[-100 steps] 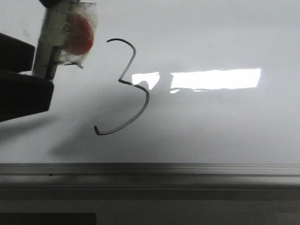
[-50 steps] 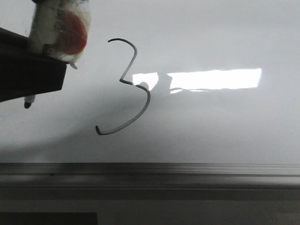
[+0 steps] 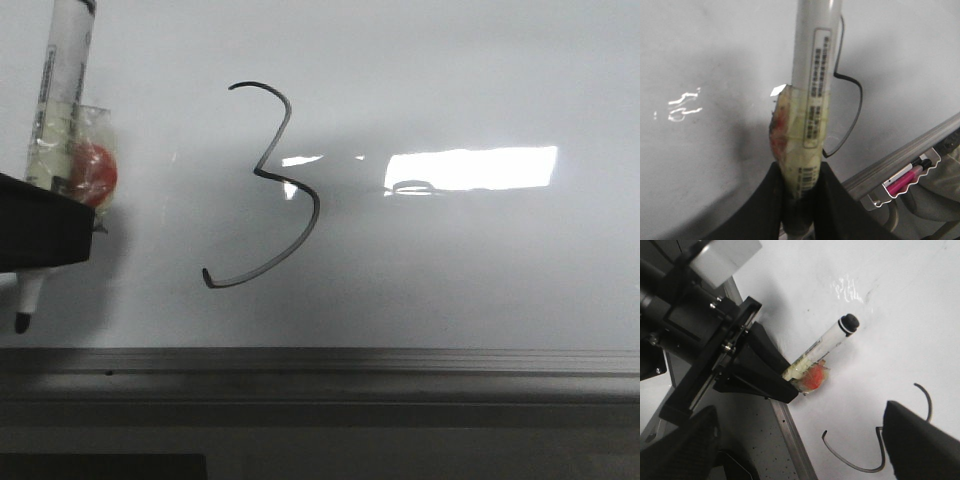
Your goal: Write number 3 on whiteboard
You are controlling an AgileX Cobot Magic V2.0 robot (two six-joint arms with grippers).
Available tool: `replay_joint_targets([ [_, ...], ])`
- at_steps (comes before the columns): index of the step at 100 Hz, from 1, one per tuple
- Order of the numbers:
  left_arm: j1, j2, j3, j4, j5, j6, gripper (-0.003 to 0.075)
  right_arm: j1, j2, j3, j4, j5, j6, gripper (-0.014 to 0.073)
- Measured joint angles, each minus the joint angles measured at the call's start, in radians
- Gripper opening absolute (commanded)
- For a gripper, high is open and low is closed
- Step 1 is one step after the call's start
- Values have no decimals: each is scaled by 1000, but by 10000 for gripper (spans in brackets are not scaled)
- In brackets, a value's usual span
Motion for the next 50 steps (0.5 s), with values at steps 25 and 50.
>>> replay_joint_targets([
  [25, 76, 72, -6, -64, -9, -7, -20, 0, -16, 0, 0, 3, 7, 484],
  [50, 88, 82, -12, -64, -67, -8, 108, 0, -16, 0, 0, 7, 14, 484],
])
